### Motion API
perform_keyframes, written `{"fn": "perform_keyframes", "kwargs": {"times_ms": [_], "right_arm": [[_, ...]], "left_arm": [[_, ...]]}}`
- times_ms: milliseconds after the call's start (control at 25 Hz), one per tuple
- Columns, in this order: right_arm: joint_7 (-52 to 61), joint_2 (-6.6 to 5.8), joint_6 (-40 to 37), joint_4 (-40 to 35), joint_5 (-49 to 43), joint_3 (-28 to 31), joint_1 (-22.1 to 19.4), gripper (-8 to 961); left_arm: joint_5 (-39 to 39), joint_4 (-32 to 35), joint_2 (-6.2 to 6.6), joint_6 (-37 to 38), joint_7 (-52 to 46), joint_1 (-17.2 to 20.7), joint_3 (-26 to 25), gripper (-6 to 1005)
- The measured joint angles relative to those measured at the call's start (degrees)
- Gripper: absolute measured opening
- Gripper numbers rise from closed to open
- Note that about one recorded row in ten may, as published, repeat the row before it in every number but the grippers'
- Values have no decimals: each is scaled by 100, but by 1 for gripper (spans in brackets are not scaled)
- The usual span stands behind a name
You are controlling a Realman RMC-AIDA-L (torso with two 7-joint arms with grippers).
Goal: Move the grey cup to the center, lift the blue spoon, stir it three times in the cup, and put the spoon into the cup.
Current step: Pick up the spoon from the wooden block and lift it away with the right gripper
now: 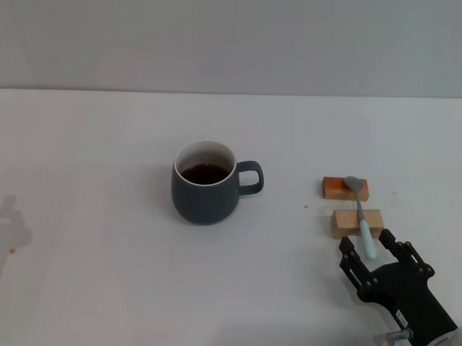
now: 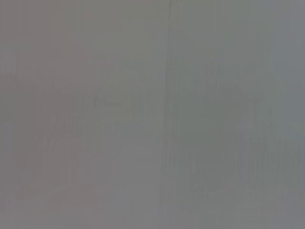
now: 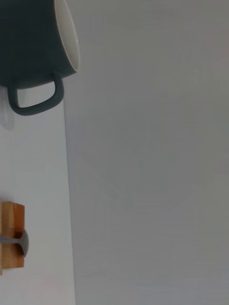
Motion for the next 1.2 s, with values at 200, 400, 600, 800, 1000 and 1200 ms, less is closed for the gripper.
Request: {"fn": "perform_keyframes", "kwargs": {"times_ms": [200, 400, 600, 800, 1000, 1200], "right_arm": [[1, 0, -1, 8, 0, -1, 5, 620], [19, -7, -1, 26, 0, -47, 19, 612], [27, -17, -1, 42, 0, -43, 20, 604], [29, -24, 3, 51, 0, -29, 16, 479], [30, -17, 31, 53, 0, -11, 13, 478], [32, -17, 27, 53, 0, -10, 17, 465]], "left_arm": [[0, 0, 0, 0, 0, 8, 0, -2], [0, 0, 0, 11, 0, 25, 0, -2], [0, 0, 0, 12, 0, 30, 0, -2], [0, 0, 0, 8, 0, 29, 0, -2], [0, 0, 0, 3, 0, 28, 0, -2], [0, 0, 0, -1, 0, 29, 0, -2]]}}
